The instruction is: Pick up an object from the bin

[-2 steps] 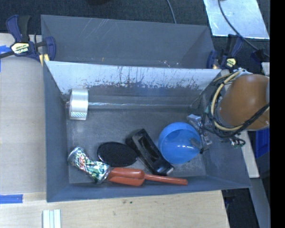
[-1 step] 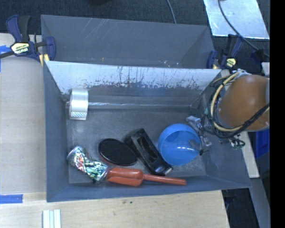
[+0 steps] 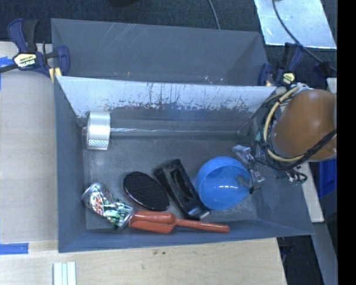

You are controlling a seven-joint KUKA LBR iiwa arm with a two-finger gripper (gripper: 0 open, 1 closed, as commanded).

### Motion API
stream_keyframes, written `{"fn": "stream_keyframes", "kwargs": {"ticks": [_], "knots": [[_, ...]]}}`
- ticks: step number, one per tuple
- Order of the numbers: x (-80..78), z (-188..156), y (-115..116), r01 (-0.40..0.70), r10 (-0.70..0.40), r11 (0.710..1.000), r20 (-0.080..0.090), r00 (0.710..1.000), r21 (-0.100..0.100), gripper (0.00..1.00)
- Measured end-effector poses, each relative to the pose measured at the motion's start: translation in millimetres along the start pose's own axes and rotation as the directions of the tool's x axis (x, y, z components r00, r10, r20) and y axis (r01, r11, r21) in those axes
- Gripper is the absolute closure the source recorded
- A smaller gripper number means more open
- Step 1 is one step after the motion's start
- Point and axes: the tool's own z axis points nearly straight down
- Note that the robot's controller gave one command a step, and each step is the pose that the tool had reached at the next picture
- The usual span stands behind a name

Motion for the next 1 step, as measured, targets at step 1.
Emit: {"fn": "stream_keyframes", "kwargs": {"ticks": [1], "knots": [[-1.2, -18.0, 2.2, 0.002, -0.002, 1.000, -0.008, 1.000, -0.007, 1.00]]}}
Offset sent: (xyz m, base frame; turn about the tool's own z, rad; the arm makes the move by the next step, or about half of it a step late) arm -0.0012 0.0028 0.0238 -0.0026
